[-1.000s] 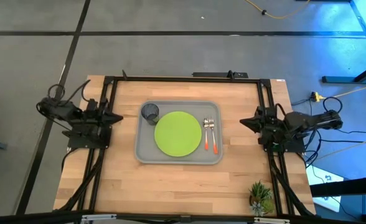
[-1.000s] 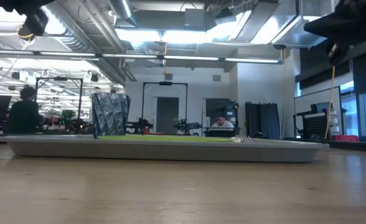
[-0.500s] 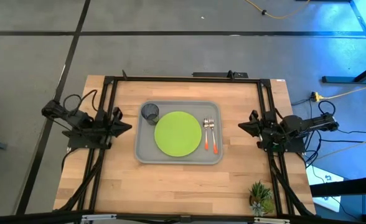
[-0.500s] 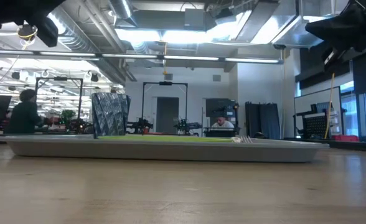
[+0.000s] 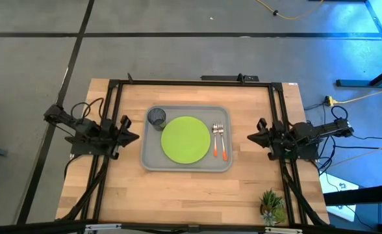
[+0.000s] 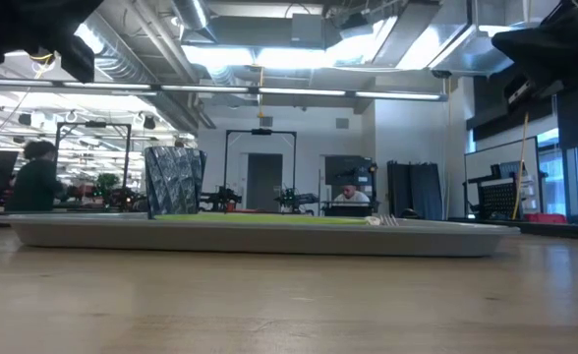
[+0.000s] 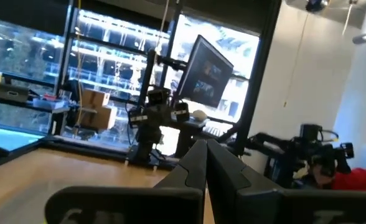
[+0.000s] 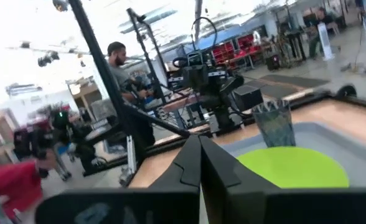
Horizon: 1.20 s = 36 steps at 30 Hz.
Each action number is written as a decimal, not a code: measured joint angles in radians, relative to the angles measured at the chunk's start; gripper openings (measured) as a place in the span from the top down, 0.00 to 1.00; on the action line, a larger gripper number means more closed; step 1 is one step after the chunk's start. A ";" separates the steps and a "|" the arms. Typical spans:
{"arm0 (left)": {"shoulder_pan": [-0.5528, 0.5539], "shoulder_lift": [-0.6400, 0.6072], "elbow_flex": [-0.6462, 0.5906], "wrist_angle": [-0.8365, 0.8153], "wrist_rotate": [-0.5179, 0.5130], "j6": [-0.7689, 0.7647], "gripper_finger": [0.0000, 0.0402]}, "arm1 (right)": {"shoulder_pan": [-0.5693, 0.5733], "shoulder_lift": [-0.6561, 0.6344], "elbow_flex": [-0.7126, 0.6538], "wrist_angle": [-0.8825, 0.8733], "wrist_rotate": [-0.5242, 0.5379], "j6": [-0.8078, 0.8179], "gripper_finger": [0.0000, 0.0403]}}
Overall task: Pick and place plate/cup/fork/spoon on tray
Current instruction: Return to Home Position
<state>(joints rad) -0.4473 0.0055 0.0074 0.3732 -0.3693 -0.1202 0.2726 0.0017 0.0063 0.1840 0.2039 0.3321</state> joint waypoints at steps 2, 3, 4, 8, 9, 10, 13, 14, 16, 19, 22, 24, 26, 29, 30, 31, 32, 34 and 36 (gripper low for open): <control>0.000 0.000 0.000 -0.030 0.002 -0.001 1.00 | 0.000 0.000 0.000 -0.008 -0.004 -0.052 1.00; 0.000 0.000 0.000 -0.055 0.002 -0.001 1.00 | 0.000 0.000 0.000 -0.015 -0.015 -0.080 1.00; 0.000 0.000 0.000 -0.076 0.000 -0.001 1.00 | 0.000 0.000 0.000 -0.023 -0.023 -0.104 1.00; 0.000 0.000 0.000 -0.126 -0.013 -0.005 1.00 | 0.000 0.000 0.000 -0.115 -0.025 -0.128 1.00; 0.000 0.000 0.000 -0.137 -0.013 -0.003 1.00 | 0.000 0.002 0.000 -0.138 -0.025 -0.128 1.00; 0.000 0.000 0.000 -0.152 -0.013 0.000 1.00 | 0.000 0.011 0.000 -0.133 -0.025 -0.134 1.00; 0.000 0.000 0.000 -0.189 -0.013 0.007 1.00 | 0.000 0.025 0.000 -0.130 -0.024 -0.201 1.00; 0.000 0.000 0.000 -0.212 -0.013 0.007 1.00 | 0.000 0.030 0.000 -0.131 -0.025 -0.242 1.00; 0.000 0.000 0.000 -0.280 -0.013 -0.001 1.00 | 0.000 0.041 0.000 -0.130 -0.024 -0.324 0.99; 0.000 0.003 0.000 -0.309 -0.021 -0.001 1.00 | 0.000 0.056 0.000 -0.131 -0.024 -0.386 0.97; 0.000 0.009 0.000 -0.310 -0.018 0.010 1.00 | 0.000 0.068 0.001 -0.131 -0.023 -0.377 0.97; 0.000 0.009 0.000 -0.311 -0.012 0.080 1.00 | 0.000 0.080 0.001 -0.131 -0.023 -0.359 0.97; 0.000 0.010 0.000 -0.311 -0.013 0.141 1.00 | 0.000 0.091 0.001 -0.131 -0.022 -0.341 0.97; 0.000 0.014 0.001 -0.311 -0.020 0.156 1.00 | 0.000 0.098 0.001 -0.131 -0.022 -0.338 0.97; 0.000 0.014 0.001 -0.311 -0.021 0.156 1.00 | 0.000 0.098 0.001 -0.130 -0.022 -0.338 0.97; 0.000 0.014 0.001 -0.311 -0.020 0.156 1.00 | 0.000 0.098 0.001 -0.130 -0.022 -0.337 0.97; 0.000 0.014 0.001 -0.311 -0.021 0.157 1.00 | 0.000 0.098 0.001 -0.130 -0.022 -0.337 0.97; 0.000 0.014 0.001 -0.311 -0.021 0.156 1.00 | 0.000 0.098 0.001 -0.130 -0.022 -0.337 0.97; 0.000 0.014 0.001 -0.312 -0.021 0.157 1.00 | 0.000 0.098 0.001 -0.130 -0.022 -0.337 0.97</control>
<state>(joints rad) -0.4476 0.0196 0.0082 0.0616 -0.3901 0.0364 0.2726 0.1001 0.0074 0.0536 0.1818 -0.0048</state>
